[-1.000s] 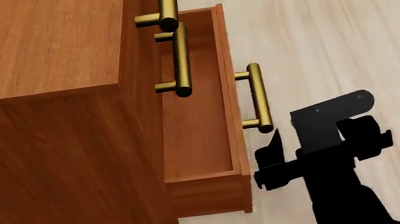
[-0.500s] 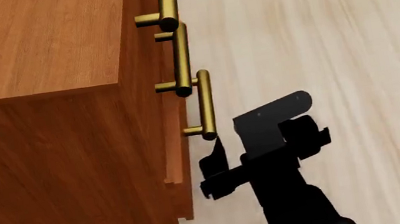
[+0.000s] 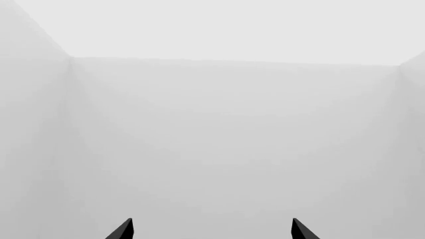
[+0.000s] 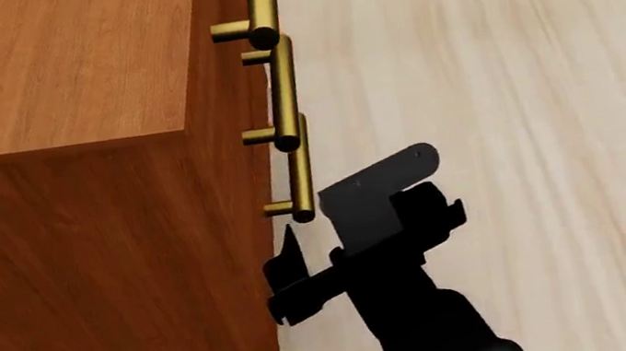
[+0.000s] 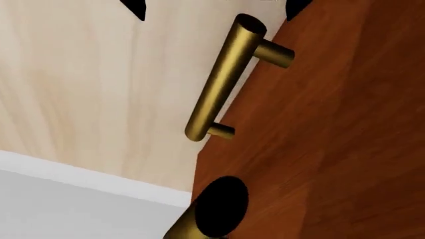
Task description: Close the bottom drawer of the cabinet and open the top drawer.
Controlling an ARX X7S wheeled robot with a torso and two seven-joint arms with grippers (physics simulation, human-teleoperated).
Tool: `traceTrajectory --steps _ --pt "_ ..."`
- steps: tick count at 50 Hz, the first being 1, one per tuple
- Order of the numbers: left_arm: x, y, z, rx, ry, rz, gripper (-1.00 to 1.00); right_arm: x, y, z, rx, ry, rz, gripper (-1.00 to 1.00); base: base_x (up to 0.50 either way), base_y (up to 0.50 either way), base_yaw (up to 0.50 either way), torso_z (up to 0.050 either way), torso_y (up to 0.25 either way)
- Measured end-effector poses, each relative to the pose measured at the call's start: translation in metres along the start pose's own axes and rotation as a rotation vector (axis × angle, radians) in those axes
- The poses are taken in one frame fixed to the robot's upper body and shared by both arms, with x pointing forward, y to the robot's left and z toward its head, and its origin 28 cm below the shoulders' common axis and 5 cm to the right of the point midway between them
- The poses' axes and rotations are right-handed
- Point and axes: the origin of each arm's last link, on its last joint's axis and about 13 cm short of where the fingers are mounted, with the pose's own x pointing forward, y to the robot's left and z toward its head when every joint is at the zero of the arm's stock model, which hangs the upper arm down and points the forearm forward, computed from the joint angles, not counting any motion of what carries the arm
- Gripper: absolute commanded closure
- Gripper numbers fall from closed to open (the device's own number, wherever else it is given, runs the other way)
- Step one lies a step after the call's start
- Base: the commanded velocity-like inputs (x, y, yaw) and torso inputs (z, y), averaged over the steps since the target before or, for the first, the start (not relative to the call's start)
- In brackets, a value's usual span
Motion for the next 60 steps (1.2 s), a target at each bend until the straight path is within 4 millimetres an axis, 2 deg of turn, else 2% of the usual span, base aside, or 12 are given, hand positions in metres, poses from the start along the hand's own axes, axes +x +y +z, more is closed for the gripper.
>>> traceTrajectory --steps 13,22,43,51,60 --pt "0.000 0.000 0.001 -0.001 -0.002 -0.001 -1.00 -0.002 -0.002 0.002 -0.003 0.006 0.025 -1.00 0.00 0.00 0.00 0.000 0.001" --pt "0.001 -0.001 0.002 -0.001 -0.004 -0.005 -1.00 -0.011 0.001 0.000 0.033 -0.006 0.034 -1.00 0.00 0.00 0.00 0.000 0.000" --pt "0.001 -0.007 -0.002 -0.015 0.000 -0.019 -1.00 -0.067 -0.001 -0.005 0.209 -0.066 -0.061 -1.00 0.00 0.00 0.00 0.000 0.000" --pt "0.001 -0.008 -0.002 -0.018 -0.002 -0.021 -1.00 -0.084 -0.005 0.004 0.315 -0.122 -0.106 -1.00 0.00 0.00 0.00 0.000 0.000" --pt "0.002 -0.008 -0.001 -0.020 -0.004 -0.023 -1.00 -0.098 -0.006 0.023 0.452 -0.191 -0.115 -1.00 0.00 0.00 0.00 0.000 0.000"
